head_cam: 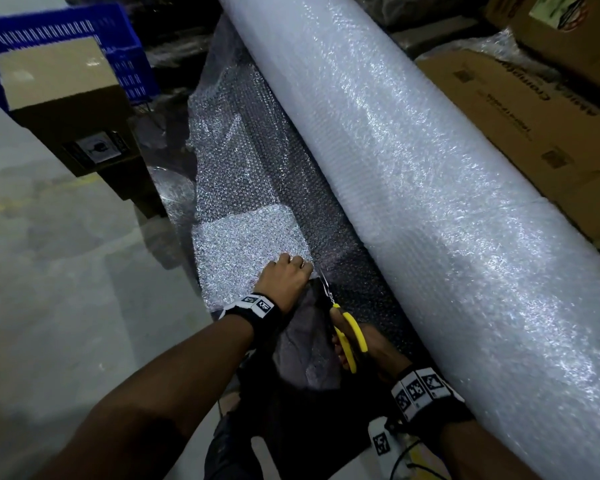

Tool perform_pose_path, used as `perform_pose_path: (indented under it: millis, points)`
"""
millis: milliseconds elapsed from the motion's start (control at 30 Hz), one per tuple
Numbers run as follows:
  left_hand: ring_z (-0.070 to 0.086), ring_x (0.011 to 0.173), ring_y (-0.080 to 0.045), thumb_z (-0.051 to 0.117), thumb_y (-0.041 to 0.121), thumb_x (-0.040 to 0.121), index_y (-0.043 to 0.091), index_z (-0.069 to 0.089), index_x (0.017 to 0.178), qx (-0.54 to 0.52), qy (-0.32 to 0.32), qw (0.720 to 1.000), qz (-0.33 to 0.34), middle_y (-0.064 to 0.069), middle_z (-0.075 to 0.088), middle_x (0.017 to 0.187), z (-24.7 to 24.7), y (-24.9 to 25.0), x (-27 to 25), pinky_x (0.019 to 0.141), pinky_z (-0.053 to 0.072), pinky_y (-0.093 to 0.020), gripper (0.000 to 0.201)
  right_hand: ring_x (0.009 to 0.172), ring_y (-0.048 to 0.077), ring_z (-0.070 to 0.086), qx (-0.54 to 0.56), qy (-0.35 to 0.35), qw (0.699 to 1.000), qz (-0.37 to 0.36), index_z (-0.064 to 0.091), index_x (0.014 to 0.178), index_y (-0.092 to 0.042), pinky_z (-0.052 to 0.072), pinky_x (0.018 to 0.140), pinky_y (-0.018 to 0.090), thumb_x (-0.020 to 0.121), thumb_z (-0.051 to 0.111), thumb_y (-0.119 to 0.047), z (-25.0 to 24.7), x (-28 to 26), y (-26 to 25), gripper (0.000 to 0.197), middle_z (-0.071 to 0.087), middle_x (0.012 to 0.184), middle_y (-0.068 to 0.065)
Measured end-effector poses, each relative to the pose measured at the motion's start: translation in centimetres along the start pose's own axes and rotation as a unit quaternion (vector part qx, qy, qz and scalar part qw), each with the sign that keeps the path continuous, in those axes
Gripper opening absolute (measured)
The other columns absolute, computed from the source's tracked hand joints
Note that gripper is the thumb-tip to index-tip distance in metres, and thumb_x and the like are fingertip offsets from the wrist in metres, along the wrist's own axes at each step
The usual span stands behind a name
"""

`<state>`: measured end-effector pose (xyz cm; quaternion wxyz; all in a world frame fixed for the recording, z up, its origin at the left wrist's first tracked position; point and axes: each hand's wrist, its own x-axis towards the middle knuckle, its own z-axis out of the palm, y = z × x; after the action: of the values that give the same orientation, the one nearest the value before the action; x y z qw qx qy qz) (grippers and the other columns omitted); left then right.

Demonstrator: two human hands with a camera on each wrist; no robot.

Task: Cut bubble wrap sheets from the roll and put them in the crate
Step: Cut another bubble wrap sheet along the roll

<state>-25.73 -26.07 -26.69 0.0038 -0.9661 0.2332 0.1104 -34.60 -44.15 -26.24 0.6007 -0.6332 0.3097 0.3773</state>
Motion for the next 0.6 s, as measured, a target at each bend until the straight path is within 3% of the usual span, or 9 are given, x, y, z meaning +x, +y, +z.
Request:
perform_pose_path:
  millis: [167,367,533,600]
  points:
    - [0.051,0.111,-0.033,0.047,0.027,0.098,0.015,0.049,0.126,-0.009,0.012,1.000,0.004,-0.009,0.055,0.121,0.77,0.04,-0.23,0.082,0.047,-0.043,0.030,0.045,0.020,0.049,-0.002,0.007,1.000,0.004,0.058,0.062,-0.010,0.041,0.045,0.023,0.040,0.075,-0.074,0.35,-0.27,-0.09,0.070,0.051,0.055,0.008]
    - [0.055,0.104,-0.034,0.049,0.026,0.096,0.015,0.053,0.122,-0.013,0.017,1.000,0.009,-0.010,0.057,0.116,0.99,-0.05,-0.39,0.076,0.049,-0.043,0.028,0.044,0.016,0.042,-0.004,0.023,1.000,0.003,0.052,0.059,-0.015,0.035,0.043,0.020,0.044,0.072,-0.070,0.92,-0.53,-0.37,0.060,0.044,0.054,0.005]
    - [0.051,0.111,-0.034,0.046,0.029,0.099,0.018,0.050,0.125,-0.017,0.007,1.000,0.003,-0.009,0.053,0.123,0.55,0.12,-0.41,0.081,0.048,-0.043,0.029,0.036,0.012,0.039,-0.014,0.052,0.998,-0.036,0.052,0.066,-0.019,0.028,0.038,0.018,0.075,0.075,-0.051,0.72,-0.12,0.26,0.040,0.043,0.050,0.002]
    - [0.050,0.112,-0.034,0.045,0.029,0.099,0.018,0.049,0.127,-0.018,0.005,1.000,0.001,-0.010,0.051,0.125,0.47,0.20,-0.50,0.082,0.048,-0.043,0.030,0.035,0.012,0.039,-0.007,0.056,0.998,-0.034,0.053,0.064,-0.016,0.030,0.038,0.018,0.082,0.073,-0.049,0.67,-0.31,0.19,0.042,0.043,0.049,0.003]
